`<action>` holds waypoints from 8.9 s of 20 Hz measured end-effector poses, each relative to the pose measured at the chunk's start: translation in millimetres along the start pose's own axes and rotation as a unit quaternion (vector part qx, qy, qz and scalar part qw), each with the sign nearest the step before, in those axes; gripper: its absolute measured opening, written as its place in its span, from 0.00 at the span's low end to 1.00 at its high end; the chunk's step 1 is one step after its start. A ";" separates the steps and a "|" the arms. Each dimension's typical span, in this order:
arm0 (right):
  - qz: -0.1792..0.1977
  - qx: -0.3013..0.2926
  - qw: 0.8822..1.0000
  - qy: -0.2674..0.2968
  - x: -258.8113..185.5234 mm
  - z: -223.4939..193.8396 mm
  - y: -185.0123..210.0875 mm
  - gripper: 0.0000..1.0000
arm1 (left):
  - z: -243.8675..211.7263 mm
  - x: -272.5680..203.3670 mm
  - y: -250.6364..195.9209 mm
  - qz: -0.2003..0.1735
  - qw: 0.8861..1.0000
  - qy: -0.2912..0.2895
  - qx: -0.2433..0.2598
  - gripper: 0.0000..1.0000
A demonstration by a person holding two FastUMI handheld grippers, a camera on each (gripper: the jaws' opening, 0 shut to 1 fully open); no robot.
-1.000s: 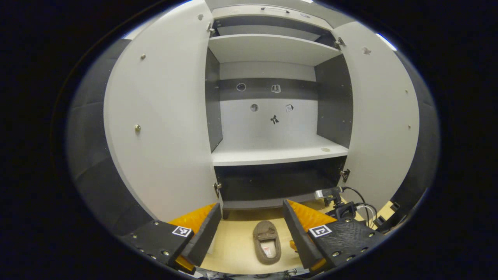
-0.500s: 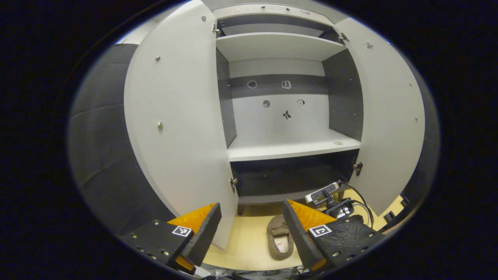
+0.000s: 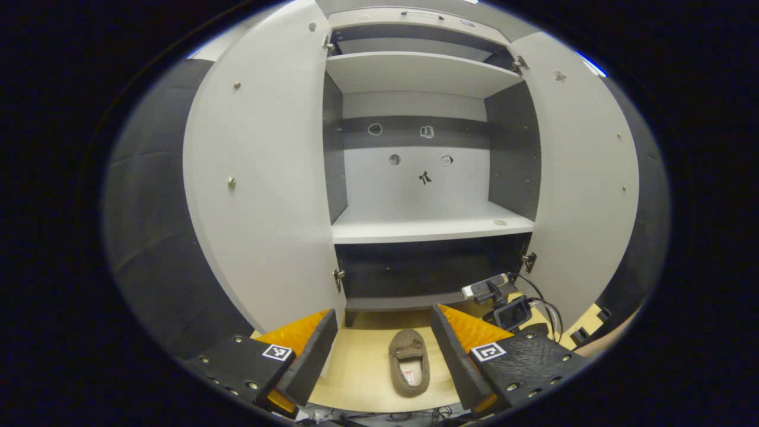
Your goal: Grab one shoe with the right hand and put it into the shoe cabinet, grab the other shoe with the left hand and put it into the shoe cabinet; then close the right door with the right hand and the left door with the left hand.
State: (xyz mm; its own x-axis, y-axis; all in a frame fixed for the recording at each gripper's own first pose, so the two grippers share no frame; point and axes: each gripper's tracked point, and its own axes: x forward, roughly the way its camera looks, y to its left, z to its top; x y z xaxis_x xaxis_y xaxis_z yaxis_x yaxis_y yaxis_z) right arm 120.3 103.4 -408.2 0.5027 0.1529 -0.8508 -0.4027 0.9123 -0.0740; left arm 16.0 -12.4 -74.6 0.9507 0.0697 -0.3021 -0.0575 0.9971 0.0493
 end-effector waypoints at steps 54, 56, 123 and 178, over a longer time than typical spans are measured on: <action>0.021 0.047 0.938 -0.342 -167.3 437.7 -43.2 0.03 | 18.9 3.9 26.0 0.104 0.994 -0.015 -0.015 0.93; 0.023 0.061 0.939 -0.338 -157.6 439.3 -42.1 0.04 | 14.0 -0.6 29.1 0.122 0.992 -0.004 -0.019 0.93; -0.238 0.102 0.910 -0.324 -380.3 18.4 -96.7 0.96 | -295.1 179.8 -38.9 -0.184 0.930 0.316 0.041 0.45; -0.176 0.213 0.843 -0.461 -416.0 101.6 -388.6 0.97 | 12.8 492.5 59.3 0.052 0.994 0.048 -0.078 0.01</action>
State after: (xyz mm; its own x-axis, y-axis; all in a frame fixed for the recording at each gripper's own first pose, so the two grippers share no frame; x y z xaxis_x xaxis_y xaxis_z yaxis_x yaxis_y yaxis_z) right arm 145.3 -276.2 27.3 0.9938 -0.1053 -0.0350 0.1089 0.9864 0.1228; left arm 484.8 80.8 -208.2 0.9039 0.1677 -0.3934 -0.2078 0.9762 -0.0613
